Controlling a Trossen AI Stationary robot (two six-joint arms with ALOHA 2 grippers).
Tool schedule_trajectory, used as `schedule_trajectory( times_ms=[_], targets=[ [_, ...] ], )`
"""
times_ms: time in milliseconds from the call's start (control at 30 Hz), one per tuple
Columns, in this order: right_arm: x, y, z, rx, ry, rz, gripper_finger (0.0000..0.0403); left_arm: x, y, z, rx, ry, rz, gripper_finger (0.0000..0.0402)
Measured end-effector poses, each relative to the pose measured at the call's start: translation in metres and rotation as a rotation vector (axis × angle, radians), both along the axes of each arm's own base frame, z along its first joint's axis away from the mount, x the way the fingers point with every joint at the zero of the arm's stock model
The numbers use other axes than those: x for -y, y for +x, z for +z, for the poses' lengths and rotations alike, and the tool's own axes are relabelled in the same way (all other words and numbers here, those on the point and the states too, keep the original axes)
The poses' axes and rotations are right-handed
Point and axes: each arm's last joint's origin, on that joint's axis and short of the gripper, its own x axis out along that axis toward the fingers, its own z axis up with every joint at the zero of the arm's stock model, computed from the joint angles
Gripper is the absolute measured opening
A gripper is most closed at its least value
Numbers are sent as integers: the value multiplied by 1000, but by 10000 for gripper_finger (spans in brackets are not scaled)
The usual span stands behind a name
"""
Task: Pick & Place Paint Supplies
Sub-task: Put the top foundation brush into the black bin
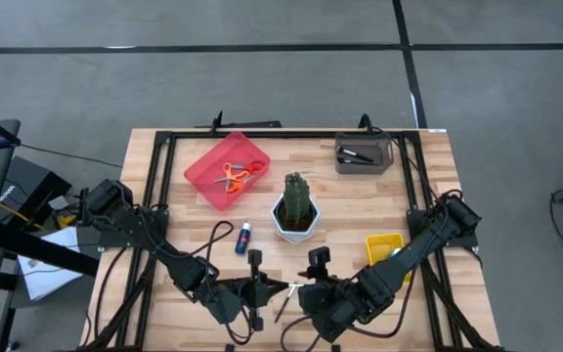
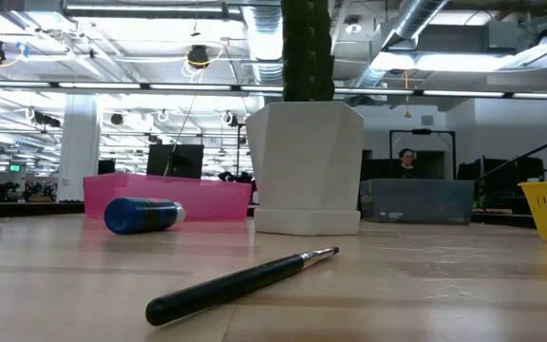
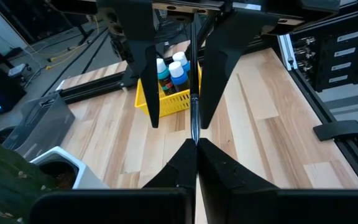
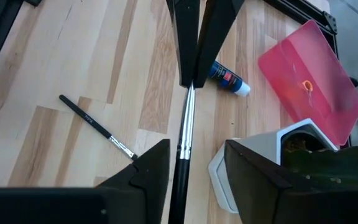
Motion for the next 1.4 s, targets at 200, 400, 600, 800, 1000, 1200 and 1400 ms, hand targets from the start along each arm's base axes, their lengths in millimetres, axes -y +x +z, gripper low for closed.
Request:
schedule_trajectory(
  times_ms=[200, 400, 600, 800, 1000, 1200, 1400],
  targets=[
    [0, -1, 0, -6, -4, 1, 105, 0, 0, 0, 0, -1, -1, 0],
    [0, -1, -1, -12, -7, 2, 52, 0, 0, 0, 2, -3, 3, 0],
    [1, -1, -1, -16, -9, 2, 11, 0, 0, 0, 3, -7, 4, 5],
    [1, -1, -1, -18, -10, 2, 10, 0, 0, 0, 2, -6, 4, 21],
    [2, -2, -1, -26, -17, 1, 13, 0, 0, 0, -8, 30, -8, 43],
    [2, -3, -2, -34, -19, -7, 7, 0, -4, -3, -22, 87, 35, 70],
    [4, -5, -3, -52, -26, -21, 12, 7, -14, -6, -40, 147, 63, 102]
  ],
)
